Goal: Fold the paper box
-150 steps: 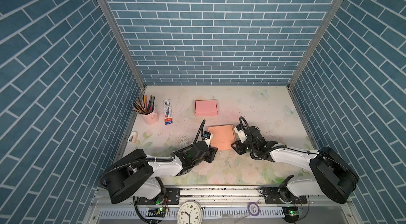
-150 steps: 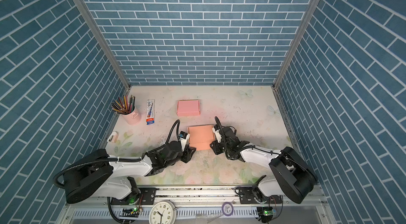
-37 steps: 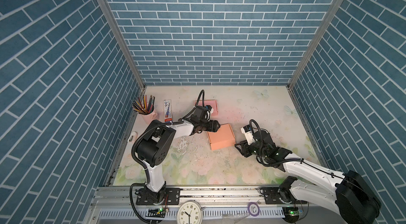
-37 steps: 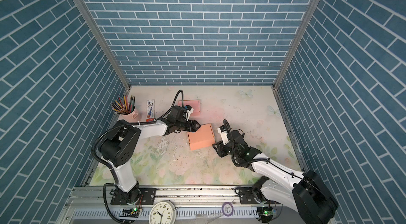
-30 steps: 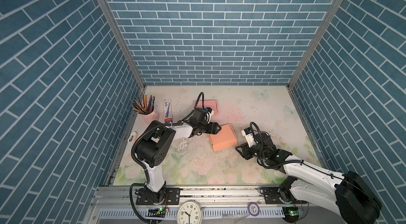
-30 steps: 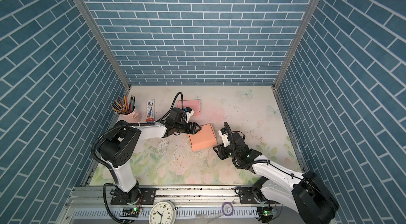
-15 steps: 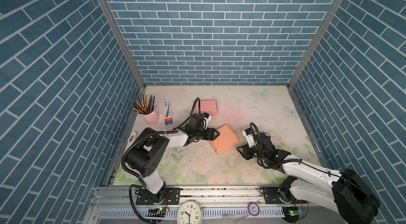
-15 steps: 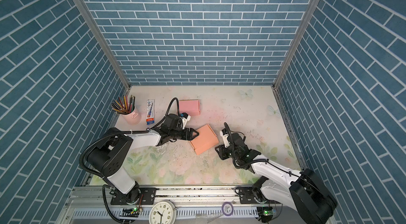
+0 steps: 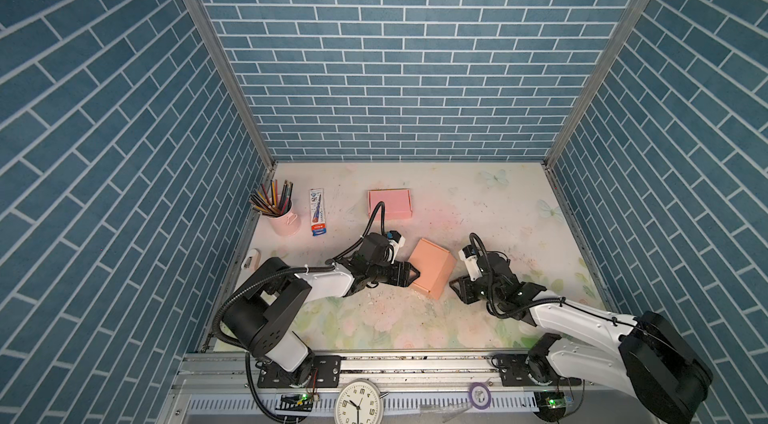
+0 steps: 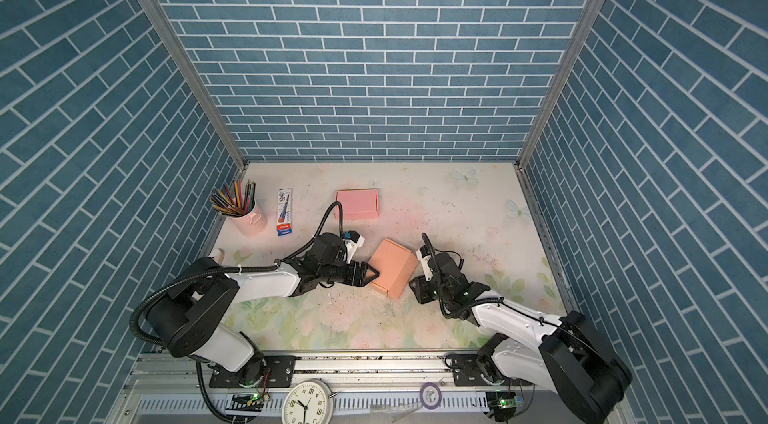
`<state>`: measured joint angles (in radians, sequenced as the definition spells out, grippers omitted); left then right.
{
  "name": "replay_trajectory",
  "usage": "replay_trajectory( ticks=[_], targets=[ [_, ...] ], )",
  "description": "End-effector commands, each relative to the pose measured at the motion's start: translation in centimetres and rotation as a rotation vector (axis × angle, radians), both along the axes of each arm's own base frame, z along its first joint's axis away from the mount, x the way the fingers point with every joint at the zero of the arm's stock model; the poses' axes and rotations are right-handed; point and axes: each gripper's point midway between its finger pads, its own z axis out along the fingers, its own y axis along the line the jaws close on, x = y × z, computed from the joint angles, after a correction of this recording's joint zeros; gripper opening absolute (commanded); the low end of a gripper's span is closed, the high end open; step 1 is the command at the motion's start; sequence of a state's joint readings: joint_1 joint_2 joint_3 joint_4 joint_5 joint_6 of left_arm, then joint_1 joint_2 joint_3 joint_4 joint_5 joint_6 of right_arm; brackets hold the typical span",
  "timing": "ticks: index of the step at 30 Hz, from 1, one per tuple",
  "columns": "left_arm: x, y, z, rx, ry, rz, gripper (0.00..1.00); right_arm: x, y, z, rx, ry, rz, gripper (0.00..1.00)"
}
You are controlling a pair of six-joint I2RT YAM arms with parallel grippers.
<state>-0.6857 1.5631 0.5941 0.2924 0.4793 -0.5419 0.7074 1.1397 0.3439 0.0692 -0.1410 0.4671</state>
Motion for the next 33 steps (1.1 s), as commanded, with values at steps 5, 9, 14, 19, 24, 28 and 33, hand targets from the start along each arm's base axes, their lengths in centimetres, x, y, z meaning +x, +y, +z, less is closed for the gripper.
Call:
replay_trajectory(
  ticks=[5, 9, 14, 19, 24, 28, 33],
  targets=[
    [-1.2, -0.8, 0.9, -0.017, -0.021, -0.009, 0.76, 0.9, -0.3, 0.0, -0.025, 0.001, -0.046, 0.38],
    [-1.4, -1.1, 1.3, -0.022, -0.03, -0.012, 0.76, 1.2, 0.1, -0.4, -0.031, 0.008, -0.036, 0.37],
    [-2.1, -1.8, 1.5, -0.024, -0.029, -0.028, 0.75, 1.4, 0.5, -0.8, -0.031, 0.013, -0.025, 0.37],
    [-2.5, -2.1, 1.3, -0.026, -0.025, -0.033, 0.75, 1.6, 0.8, -1.1, -0.029, 0.018, -0.019, 0.36],
    [-3.0, -2.7, 1.2, -0.038, -0.014, -0.046, 0.75, 1.7, 1.3, -1.3, -0.022, 0.026, -0.005, 0.35],
    [-3.2, -3.0, 1.3, -0.054, -0.007, -0.05, 0.75, 1.7, 2.0, -1.3, -0.006, 0.027, 0.011, 0.34],
    [-3.5, -3.1, 1.4, -0.059, -0.003, -0.052, 0.75, 1.6, 2.8, -1.3, -0.009, 0.031, 0.036, 0.34]
  ],
)
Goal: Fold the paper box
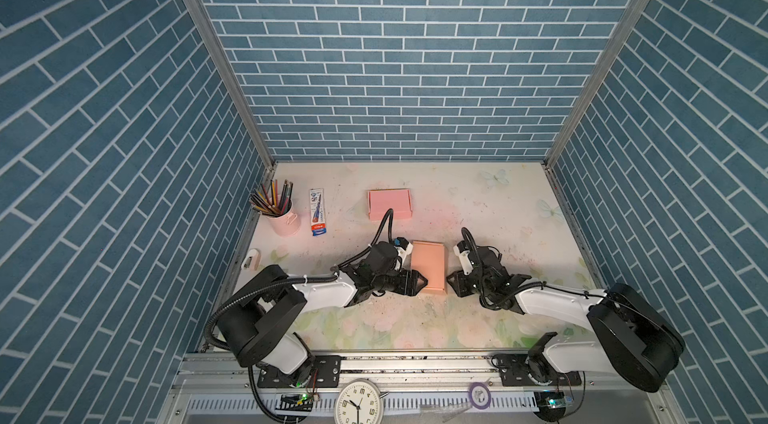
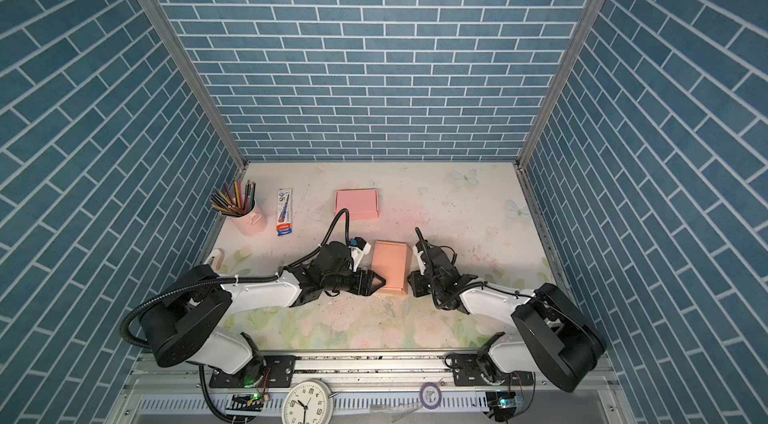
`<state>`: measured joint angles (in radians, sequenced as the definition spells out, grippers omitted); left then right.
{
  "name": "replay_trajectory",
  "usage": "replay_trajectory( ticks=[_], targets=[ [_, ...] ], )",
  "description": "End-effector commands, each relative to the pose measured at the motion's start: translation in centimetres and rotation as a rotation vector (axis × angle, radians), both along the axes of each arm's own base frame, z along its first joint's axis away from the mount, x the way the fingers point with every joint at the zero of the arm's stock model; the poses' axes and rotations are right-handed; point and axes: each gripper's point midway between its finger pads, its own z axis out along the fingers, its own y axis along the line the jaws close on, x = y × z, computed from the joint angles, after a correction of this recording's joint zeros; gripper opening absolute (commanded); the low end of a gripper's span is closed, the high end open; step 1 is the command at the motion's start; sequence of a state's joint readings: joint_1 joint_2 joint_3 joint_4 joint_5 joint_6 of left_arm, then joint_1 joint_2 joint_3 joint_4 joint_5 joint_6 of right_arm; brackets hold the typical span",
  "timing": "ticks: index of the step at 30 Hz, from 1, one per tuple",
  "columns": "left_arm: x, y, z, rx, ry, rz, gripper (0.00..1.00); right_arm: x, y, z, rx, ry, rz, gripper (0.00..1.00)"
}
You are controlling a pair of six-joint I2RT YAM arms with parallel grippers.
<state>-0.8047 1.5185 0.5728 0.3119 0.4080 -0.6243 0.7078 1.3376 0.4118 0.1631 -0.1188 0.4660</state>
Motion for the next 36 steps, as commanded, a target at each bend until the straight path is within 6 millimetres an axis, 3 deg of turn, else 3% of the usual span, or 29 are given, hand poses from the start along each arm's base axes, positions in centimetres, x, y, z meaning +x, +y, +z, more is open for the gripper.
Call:
replay_trajectory(
  ticks=[1, 15, 26, 36],
  targets=[
    [-0.9, -1.0, 0.6, -0.047, -0.003, -0.038, 0.75, -0.5, 1.8, 0.3, 0.03, 0.015, 0.053, 0.34],
    [-0.9, -0.9, 1.2, -0.061, -0.011, -0.029, 0.74, -1.8, 4.7, 1.5, 0.094, 0.014, 0.139, 0.34],
    [-1.2, 1.1, -0.4, -0.017, 0.006, 0.017, 0.75, -1.5, 0.4, -0.7, 0.017, 0.037, 0.021, 0.34],
    [0.2, 2.8, 0.0, -0.015, -0.006, 0.054, 0.78, 1.1, -0.9, 0.6, 0.006, -0.018, -0.027, 0.34]
  ],
)
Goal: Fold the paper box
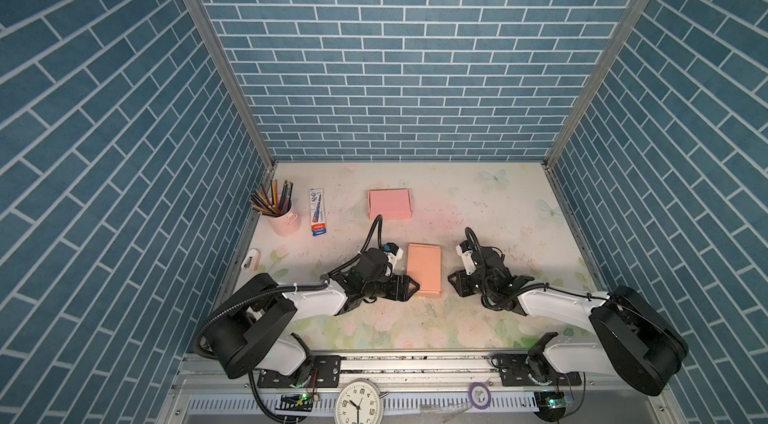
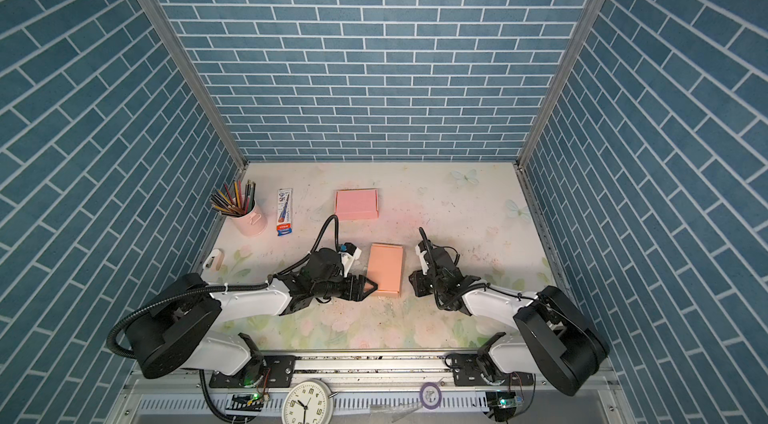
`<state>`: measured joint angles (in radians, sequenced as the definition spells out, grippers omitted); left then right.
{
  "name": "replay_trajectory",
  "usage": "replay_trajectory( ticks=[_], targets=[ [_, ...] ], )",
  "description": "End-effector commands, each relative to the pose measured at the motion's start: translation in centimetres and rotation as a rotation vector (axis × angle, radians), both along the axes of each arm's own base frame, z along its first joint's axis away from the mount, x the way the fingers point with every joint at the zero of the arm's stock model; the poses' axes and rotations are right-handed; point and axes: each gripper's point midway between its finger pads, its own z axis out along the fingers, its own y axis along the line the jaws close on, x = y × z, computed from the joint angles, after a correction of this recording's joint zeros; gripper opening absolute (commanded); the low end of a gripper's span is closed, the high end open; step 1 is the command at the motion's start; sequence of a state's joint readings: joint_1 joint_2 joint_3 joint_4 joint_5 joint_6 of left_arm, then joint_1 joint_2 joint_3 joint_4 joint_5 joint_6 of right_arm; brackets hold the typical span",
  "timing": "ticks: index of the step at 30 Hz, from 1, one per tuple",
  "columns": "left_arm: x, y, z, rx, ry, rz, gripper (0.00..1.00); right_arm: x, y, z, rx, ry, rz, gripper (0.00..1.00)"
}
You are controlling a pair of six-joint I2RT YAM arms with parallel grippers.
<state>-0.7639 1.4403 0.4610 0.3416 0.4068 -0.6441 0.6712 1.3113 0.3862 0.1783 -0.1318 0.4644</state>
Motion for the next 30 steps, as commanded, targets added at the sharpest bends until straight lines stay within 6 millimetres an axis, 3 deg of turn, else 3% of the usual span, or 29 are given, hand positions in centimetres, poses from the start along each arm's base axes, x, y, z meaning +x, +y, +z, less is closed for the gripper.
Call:
replay_trajectory(
  ticks=[1, 13, 20, 30],
  targets=[
    [1.2, 0.0, 1.1, -0.013, -0.028, 0.001, 0.78, 1.2, 0.0, 0.6, -0.015, -0.015, -0.003, 0.33],
    [6.8, -0.8, 1.9, -0.014, -0.063, 0.0, 0.78, 5.3, 0.5, 0.5, -0.018, -0.041, -0.012, 0.28],
    [8.5, -1.9, 0.3, 0.001, -0.058, -0.015, 0.78, 6.0, 1.4, -0.7, -0.009, -0.017, 0.004, 0.28],
    [9.0, -4.0, 0.2, -0.042, -0.057, -0.047, 0.76, 6.0, 2.4, -1.2, 0.032, 0.004, 0.023, 0.27]
  ],
)
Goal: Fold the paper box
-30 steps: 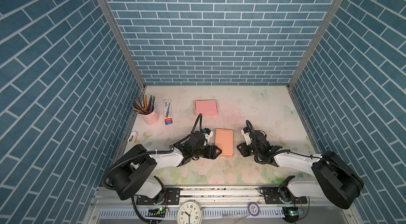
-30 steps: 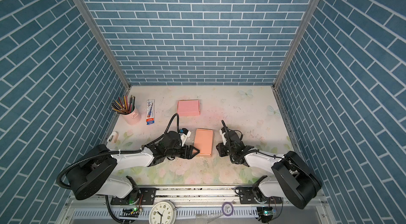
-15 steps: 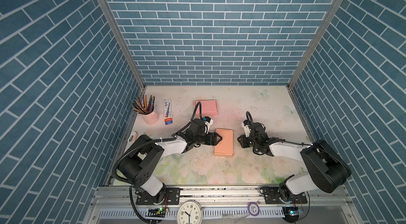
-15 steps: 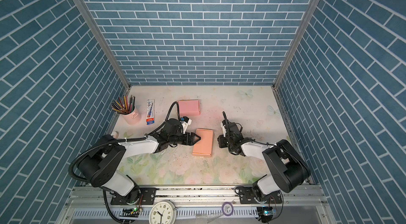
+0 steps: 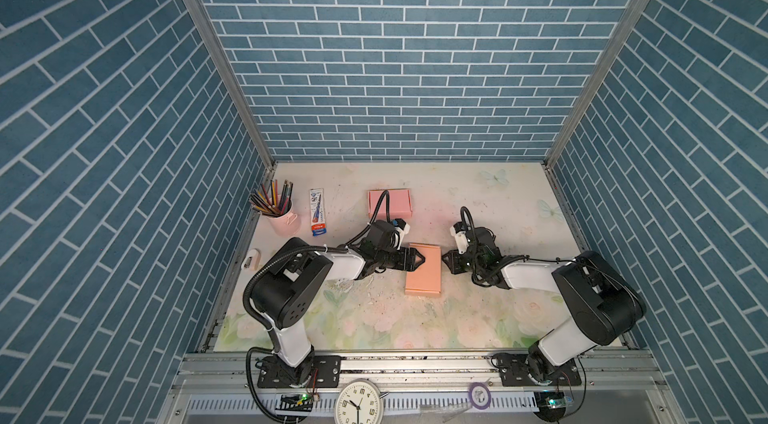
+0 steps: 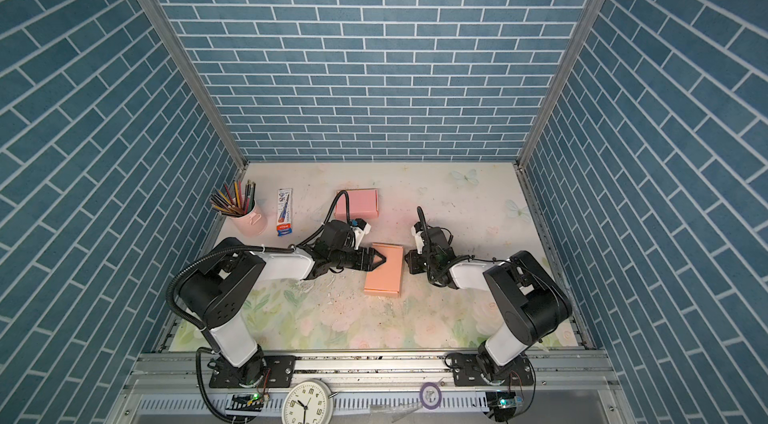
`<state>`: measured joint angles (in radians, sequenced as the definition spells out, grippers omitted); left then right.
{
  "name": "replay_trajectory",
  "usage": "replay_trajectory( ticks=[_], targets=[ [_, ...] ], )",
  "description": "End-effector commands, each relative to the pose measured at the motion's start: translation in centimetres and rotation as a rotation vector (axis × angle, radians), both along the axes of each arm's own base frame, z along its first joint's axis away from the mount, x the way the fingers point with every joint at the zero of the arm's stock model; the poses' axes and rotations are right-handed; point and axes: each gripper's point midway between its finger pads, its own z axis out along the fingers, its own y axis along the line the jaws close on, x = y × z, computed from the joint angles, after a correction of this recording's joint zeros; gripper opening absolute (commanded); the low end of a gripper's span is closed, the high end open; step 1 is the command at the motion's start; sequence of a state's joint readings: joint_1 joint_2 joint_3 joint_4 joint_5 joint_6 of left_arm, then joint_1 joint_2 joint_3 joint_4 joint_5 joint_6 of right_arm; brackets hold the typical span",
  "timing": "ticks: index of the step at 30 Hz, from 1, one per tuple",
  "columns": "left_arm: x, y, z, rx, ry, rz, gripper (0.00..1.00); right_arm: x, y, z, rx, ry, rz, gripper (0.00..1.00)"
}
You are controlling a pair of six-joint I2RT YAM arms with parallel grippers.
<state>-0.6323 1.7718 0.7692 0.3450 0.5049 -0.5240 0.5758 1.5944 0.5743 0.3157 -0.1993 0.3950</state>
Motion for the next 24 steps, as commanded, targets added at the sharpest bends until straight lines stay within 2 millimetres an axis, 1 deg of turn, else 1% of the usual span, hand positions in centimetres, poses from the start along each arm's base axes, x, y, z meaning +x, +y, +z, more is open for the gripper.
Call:
replay_trajectory(
  ticks=[1, 9, 15, 17, 18, 20, 22, 24],
  targets=[
    [0.3, -1.6, 0.9, -0.039, -0.028, -0.038, 0.76, -0.7, 0.2, -1.1, 0.005, 0.045, 0.024, 0.27],
    [-0.2, -2.9, 1.5, -0.051, -0.038, -0.068, 0.75, -1.5, 1.3, -1.2, 0.033, 0.056, 0.055, 0.27],
    [-0.8, -3.5, 1.5, -0.054, -0.036, -0.086, 0.74, -1.8, 2.3, -0.3, 0.046, 0.04, 0.079, 0.27],
    [-0.8, -3.6, 1.5, -0.057, -0.035, -0.085, 0.74, -1.8, 2.3, -0.2, 0.04, 0.036, 0.081, 0.27],
    [-0.9, -3.5, 1.4, -0.056, -0.034, -0.085, 0.74, -1.8, 2.0, -0.4, 0.023, 0.036, 0.074, 0.27],
    [-1.2, -2.9, 0.8, -0.03, -0.023, -0.069, 0.74, -1.5, 0.5, -1.1, -0.04, 0.034, 0.03, 0.27],
    [-1.3, -1.7, 0.2, -0.015, -0.005, -0.036, 0.74, -1.4, -0.6, -1.3, -0.032, 0.039, 0.002, 0.27],
    [-1.3, -0.3, 0.1, -0.038, 0.012, -0.001, 0.77, -1.8, -1.3, -1.4, -0.021, 0.047, -0.013, 0.27]
  ],
)
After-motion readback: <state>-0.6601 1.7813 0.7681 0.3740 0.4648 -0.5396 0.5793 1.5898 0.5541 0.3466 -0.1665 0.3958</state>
